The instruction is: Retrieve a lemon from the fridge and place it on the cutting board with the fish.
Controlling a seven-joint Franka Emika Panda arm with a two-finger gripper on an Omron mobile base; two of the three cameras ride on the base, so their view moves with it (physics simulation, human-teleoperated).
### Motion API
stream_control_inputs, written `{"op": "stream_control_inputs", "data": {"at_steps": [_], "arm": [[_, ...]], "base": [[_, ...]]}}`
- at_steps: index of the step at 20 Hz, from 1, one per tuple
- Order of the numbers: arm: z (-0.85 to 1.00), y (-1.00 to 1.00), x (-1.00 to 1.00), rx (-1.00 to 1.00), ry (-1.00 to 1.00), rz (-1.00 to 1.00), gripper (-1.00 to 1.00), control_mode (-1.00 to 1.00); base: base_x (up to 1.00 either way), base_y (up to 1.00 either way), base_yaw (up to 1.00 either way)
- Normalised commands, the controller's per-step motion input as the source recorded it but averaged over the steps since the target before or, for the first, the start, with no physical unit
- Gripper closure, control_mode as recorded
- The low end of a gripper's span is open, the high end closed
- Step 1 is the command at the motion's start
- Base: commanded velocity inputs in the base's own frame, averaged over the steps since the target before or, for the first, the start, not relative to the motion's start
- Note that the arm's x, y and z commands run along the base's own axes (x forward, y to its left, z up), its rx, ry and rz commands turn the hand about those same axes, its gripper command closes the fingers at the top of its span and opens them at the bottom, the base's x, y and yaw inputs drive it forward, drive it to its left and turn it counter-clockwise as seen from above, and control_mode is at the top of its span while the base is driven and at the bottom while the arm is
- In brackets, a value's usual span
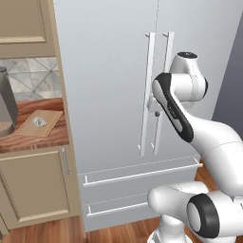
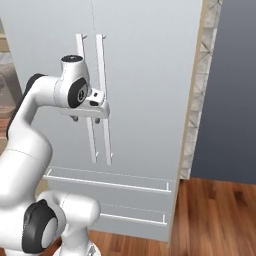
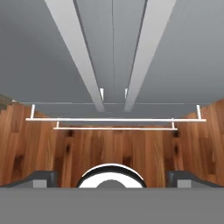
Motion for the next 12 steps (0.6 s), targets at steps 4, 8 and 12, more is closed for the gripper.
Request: {"op": "stream_control_inputs", "data": {"at_steps": [4, 8, 12], "arm": [[0.00, 0.00, 0.00, 0.00, 0.00, 0.00, -1.00, 1.00], [0.00, 0.00, 0.00, 0.00, 0.00, 0.00, -1.00, 1.00], [0.00, 0.00, 0.00, 0.00, 0.00, 0.00, -1.00, 1.00]], "base": [[-0.11, -0.37, 0.00], [0.00, -0.24, 0.00], [0.00, 0.00, 0.00]]}}
